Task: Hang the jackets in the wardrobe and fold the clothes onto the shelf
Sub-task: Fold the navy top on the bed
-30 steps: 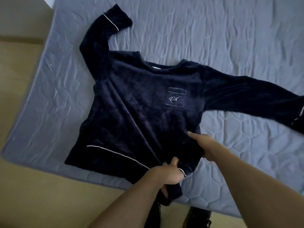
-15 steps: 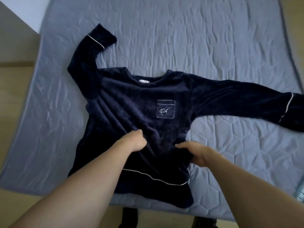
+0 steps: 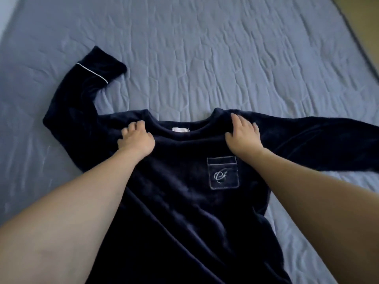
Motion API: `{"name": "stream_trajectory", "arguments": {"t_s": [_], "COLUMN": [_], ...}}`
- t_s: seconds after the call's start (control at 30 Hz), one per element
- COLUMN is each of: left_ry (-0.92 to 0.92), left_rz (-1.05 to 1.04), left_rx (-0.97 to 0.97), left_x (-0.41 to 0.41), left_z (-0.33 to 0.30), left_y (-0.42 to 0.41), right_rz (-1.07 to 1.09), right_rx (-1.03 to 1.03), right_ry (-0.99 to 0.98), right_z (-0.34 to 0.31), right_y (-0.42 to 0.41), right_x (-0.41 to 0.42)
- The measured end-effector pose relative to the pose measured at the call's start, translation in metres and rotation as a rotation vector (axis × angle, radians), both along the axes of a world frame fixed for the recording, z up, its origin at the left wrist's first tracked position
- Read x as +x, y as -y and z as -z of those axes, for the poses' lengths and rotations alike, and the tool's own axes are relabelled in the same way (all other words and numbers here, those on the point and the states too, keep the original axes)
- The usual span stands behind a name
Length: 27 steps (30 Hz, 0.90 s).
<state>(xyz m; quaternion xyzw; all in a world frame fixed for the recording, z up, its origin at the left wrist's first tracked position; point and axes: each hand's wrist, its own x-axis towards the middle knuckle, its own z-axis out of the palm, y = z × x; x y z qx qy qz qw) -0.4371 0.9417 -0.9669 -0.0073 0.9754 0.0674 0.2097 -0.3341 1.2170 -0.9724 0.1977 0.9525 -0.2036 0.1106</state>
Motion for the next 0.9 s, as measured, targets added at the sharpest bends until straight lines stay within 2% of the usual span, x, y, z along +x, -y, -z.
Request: {"name": "stream_trajectory", "arguments": {"t_s": [0.1,0.2,0.27,0.4,0.5,0.57,0.67,0.73,0.8,0.9], "left_ry": [-0.128,-0.099,-0.115,-0.507,-0.654,-0.501,-0.159,-0.185,-0.341,-0.415], "left_rz": [0.092,0.159,0.205,0.187,0.170,0.097,0.017,0.089,0.109,0.125], "left_rx": [-0.057,-0.163,-0.187,0.090,0.078,0.087,0.037,-0.041,-0.069,-0.065], "left_x": [-0.051,-0.071,-0.065,-0.091,-0.143,-0.163,-0.149,-0.124,-0.120,-0.137], "left_z": [0.026,0.047,0.048,0.004,-0.022,-0.016,0.042,0.090,0.121,0.136], "left_y": [0.008,0.010,0.006,-0.018,-0.055,-0.076,-0.083,-0.072,-0.068,-0.067], "right_rz": [0.037,0.005,0.009,0.307,0.472,0.472,0.210,0.093,0.167,0.183], "right_rx": [0.125,0.143,0.109,0.193,0.381,0.416,0.334,0.314,0.337,0.358], "right_ry": [0.245,0.461,0.396,0.051,-0.216,-0.292,-0.235,-0.132,-0.186,-0.189], "right_z": [0.021,0.033,0.033,-0.006,-0.034,-0.025,0.034,0.080,0.116,0.127], "right_y": [-0.016,-0.018,-0.015,-0.044,-0.069,-0.054,-0.005,0.011,0.006,0.003], "right_x": [-0.061,-0.071,-0.063,-0.097,-0.155,-0.173,-0.153,-0.128,-0.127,-0.139]}}
